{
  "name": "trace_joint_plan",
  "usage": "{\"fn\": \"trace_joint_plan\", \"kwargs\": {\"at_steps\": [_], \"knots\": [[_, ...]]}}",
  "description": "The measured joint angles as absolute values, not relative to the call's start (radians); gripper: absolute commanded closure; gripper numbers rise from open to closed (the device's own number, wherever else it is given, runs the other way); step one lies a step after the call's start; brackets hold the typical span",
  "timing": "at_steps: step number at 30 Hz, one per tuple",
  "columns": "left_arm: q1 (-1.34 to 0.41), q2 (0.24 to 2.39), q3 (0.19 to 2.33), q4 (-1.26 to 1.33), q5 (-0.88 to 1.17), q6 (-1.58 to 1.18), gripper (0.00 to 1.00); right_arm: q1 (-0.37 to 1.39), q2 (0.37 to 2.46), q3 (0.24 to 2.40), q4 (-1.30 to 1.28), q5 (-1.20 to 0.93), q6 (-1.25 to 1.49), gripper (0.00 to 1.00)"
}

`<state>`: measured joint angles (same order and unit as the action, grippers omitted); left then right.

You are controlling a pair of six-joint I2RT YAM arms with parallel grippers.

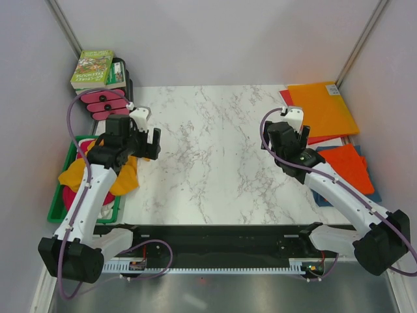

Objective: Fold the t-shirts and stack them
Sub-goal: Grab crumpled tshirt from bin with the left arm

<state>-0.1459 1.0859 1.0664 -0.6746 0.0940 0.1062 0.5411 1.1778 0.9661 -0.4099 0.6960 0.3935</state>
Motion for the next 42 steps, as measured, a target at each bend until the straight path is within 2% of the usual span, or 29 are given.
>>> {"fn": "trace_joint_plan", "kwargs": {"at_steps": [12,17,23,32,35,37,38,39,42], "knots": [[-0.047,1.048,1.04,-0.656,0.072,0.105,0.0,0.541,1.14,0.885,-0.41,0.639,0.388,0.02],[0.155,1.015,1.04,-0.656,0.054,0.097,0.01,0.542,1.108,0.856,-0.411,0.619,0.388,0.02],[0.353,0.991,1.019,-0.653,-0.02,0.099,0.09,0.542,1.059,0.818,-0.411,0.598,0.388,0.02],[0.596,0.986,0.987,-0.656,-0.015,0.112,0.21,0.545,1.064,0.817,-0.41,0.59,0.389,0.02],[0.61,0.992,1.003,-0.655,-0.005,0.112,0.31,0.546,1.065,0.817,-0.411,0.587,0.389,0.02],[0.611,1.009,1.009,-0.653,0.003,0.113,0.69,0.546,1.069,0.817,-0.41,0.584,0.389,0.02],[0.612,1.023,1.009,-0.652,0.007,0.118,0.94,0.546,1.071,0.817,-0.41,0.583,0.389,0.02],[0.612,1.037,1.009,-0.651,0.008,0.112,0.98,0.546,1.074,0.817,-0.41,0.582,0.39,0.02],[0.616,1.097,1.009,-0.651,0.014,0.119,0.98,0.546,1.079,0.815,-0.411,0.58,0.395,0.02]]}}
